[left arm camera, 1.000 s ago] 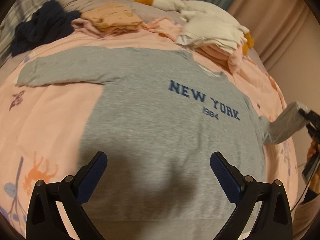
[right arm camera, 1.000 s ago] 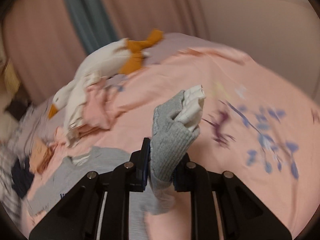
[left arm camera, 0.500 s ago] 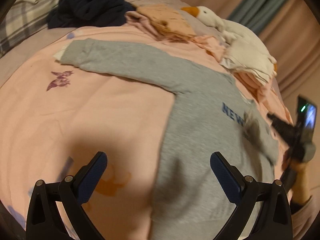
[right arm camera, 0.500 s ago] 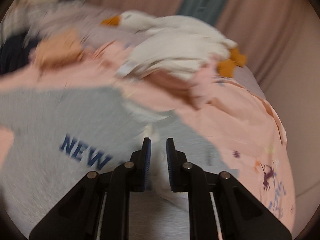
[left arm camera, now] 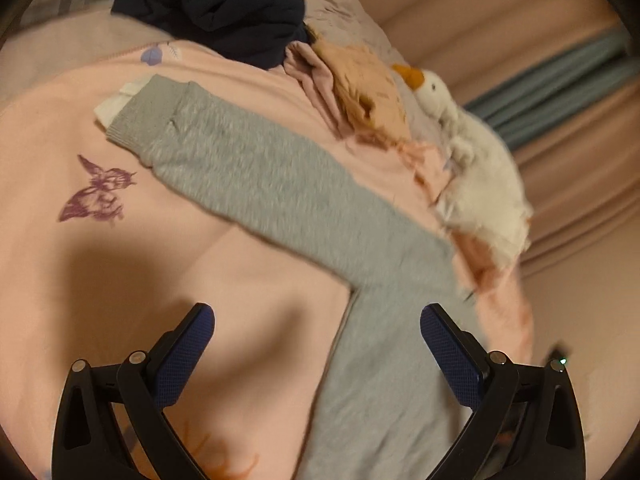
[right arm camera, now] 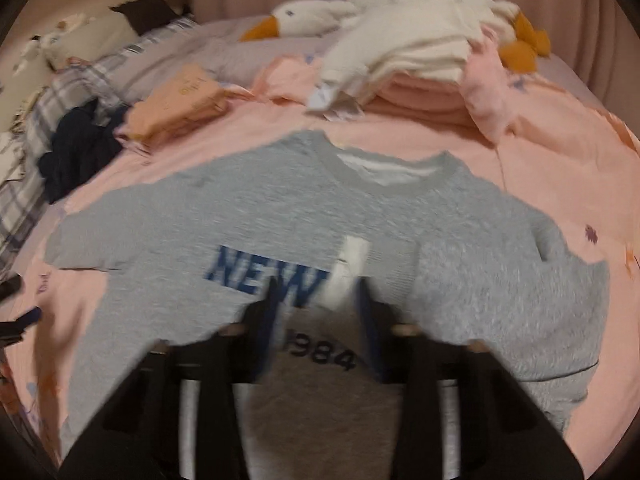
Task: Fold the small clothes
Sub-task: 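Carry the sleeve across the sweatshirt front and open the right gripper, then grasp the other sleeve cuff with the left gripper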
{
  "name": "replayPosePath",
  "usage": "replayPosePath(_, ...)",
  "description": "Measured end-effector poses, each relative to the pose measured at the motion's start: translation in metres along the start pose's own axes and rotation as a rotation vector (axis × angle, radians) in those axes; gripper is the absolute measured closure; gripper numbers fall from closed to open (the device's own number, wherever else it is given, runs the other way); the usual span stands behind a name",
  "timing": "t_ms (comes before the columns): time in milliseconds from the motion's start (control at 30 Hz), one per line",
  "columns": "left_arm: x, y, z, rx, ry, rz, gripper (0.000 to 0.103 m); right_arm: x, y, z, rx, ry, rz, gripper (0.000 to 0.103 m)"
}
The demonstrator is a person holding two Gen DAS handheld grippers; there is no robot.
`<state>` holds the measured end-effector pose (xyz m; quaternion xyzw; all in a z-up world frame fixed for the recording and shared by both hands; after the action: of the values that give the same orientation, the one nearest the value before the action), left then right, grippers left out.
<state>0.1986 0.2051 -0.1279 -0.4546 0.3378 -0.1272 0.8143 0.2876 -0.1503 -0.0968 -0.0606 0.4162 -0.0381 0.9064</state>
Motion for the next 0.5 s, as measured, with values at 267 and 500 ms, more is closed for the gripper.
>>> replayPosePath(267,-0.022,0.052,0.048,-0.248,-0.149,-0.180,0.001,0.008,0.011,-0.016,0.004,0.019,0.033,0.081)
replayPosePath(500,-0.039,0.090,0.081,-0.359,-0.284,-0.220,0.001,-0.032,0.005,-0.011,0.031,-0.103,0.120,0.080)
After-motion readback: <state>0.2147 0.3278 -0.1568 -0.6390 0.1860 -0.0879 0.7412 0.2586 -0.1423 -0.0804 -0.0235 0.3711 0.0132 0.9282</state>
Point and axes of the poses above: each gripper's, at about its wrist camera, not at the fingertips, and x roughly the way its jaws point, y to its left, z to its top, the point moved 6 cm from there along x, roughly the way its jaws point, and after that the axes turned 14 degrees about -z, right-handed, at the moved point
